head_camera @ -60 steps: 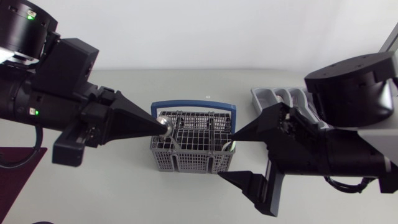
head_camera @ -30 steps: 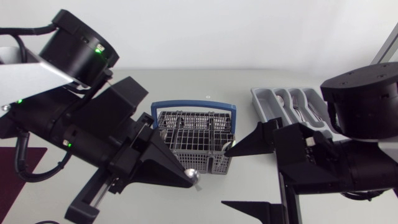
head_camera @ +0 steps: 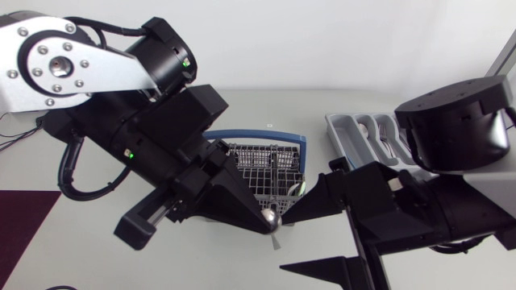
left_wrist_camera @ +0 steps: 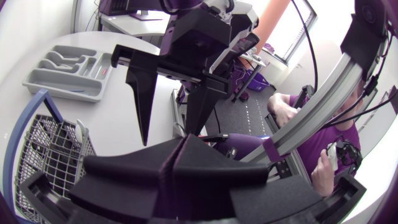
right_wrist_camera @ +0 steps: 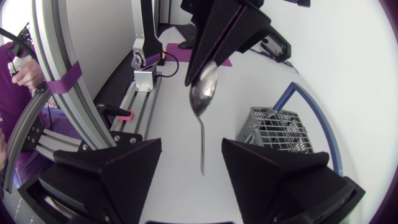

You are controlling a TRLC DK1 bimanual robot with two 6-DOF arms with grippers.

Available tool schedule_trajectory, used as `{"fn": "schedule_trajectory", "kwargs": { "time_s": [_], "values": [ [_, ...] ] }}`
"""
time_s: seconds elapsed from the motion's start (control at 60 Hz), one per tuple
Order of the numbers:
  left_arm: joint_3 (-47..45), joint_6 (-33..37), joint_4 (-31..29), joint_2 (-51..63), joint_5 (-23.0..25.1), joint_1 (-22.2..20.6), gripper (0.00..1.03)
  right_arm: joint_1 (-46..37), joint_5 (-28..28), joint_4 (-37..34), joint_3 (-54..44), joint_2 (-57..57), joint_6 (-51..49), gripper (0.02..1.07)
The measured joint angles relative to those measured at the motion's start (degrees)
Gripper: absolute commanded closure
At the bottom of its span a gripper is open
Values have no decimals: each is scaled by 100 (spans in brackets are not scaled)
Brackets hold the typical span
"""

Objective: Unload the cutlery basket into the drawer organizer.

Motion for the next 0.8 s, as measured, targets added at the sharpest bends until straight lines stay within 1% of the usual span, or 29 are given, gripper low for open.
{"fn": "schedule_trajectory", "kwargs": {
  "time_s": [0.05,0.133,0.233,0.433,0.633,0.683,0.8],
  "values": [
    [70,68,-26,57,13,0,87,-11,-22,0,44,26,-26,48],
    [173,92,-66,142,33,0,87,-11,-142,-7,109,96,-81,58],
    [240,96,-127,205,125,0,87,-35,-168,-42,149,155,-170,69],
    [254,118,-210,219,190,20,87,-76,-264,-46,164,223,-232,94],
    [254,223,-249,225,262,46,87,-157,-293,-92,271,262,-319,98],
    [254,223,-254,243,286,46,87,-162,-293,-157,304,278,-337,102],
    [254,223,-254,254,310,55,87,-225,-313,-260,345,282,-337,102]
  ]
}}
